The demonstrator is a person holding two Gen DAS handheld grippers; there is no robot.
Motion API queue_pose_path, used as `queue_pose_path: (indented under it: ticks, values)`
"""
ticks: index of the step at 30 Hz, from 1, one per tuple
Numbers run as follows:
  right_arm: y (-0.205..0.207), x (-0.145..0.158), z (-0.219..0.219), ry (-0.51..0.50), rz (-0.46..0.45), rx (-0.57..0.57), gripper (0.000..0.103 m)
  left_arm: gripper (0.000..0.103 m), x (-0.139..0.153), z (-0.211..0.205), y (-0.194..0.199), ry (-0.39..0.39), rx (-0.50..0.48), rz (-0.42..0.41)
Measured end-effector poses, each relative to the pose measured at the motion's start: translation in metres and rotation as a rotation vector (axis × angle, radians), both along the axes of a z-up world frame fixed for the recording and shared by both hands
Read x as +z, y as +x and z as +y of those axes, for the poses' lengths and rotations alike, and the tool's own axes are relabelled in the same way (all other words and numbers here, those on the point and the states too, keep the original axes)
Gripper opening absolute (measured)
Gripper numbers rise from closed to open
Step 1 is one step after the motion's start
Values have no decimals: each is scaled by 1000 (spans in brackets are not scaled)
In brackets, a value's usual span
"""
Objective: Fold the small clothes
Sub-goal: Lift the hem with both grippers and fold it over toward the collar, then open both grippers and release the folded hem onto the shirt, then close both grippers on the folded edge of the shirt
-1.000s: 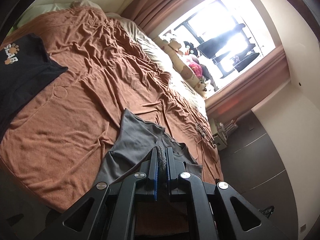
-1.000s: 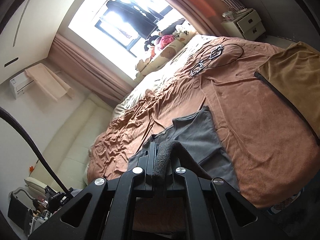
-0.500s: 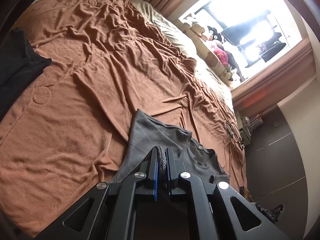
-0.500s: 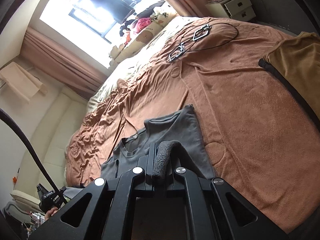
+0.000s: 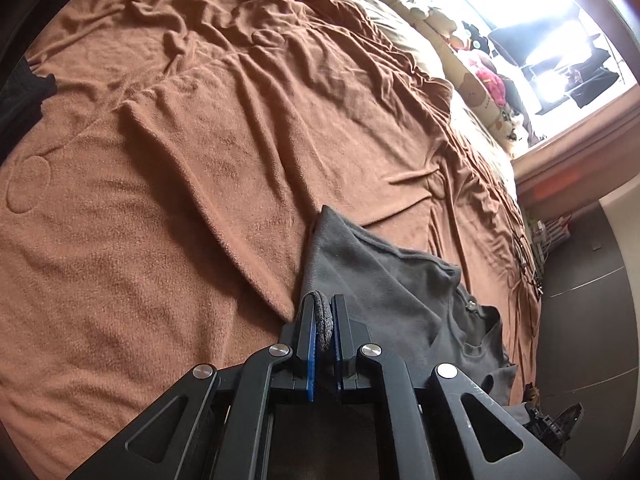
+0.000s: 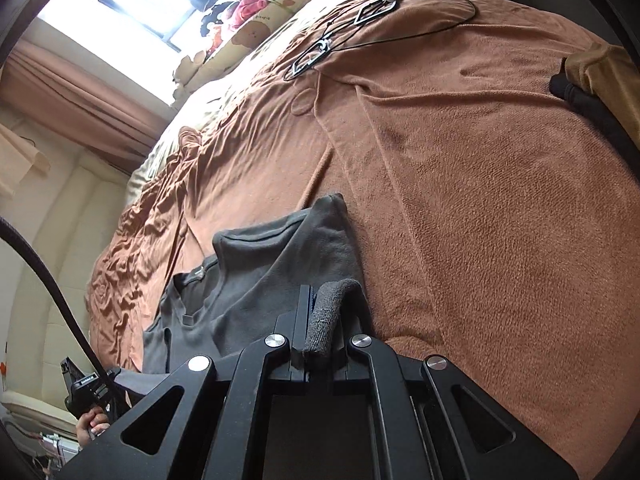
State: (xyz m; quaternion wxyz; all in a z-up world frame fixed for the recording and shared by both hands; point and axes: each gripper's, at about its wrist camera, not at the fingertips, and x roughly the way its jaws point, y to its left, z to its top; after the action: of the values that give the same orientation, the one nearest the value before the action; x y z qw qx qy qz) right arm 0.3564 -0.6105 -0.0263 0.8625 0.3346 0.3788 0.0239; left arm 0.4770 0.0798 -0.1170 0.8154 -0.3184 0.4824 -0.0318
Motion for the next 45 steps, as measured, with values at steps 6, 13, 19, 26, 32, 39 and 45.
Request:
queue_pose_path:
  ticks: [6, 13, 19, 26, 32, 39, 45]
  values:
    - [15, -11, 1, -10, 63, 20, 18, 12, -23, -9, 18, 50, -51, 70]
    - [-2, 18, 2, -129, 2, 45, 73, 68, -7, -15, 9, 172, -124, 34]
    - [-14, 23, 16, -255, 47, 131, 73, 74, -6, -29, -5, 287, -262, 58]
    - [-13, 20, 31, -344, 120, 221, 73, 74, -14, -49, -19, 437, -413, 83]
    - [1, 10, 45, -438, 182, 255, 73, 74, -33, -56, -16, 522, -468, 131]
    - [25, -5, 58, -538, 221, 262, 73, 74, -47, -64, 2, 576, -502, 125]
    - [50, -3, 59, -582, 211, 232, 73, 74, -47, -66, 26, 580, -485, 98]
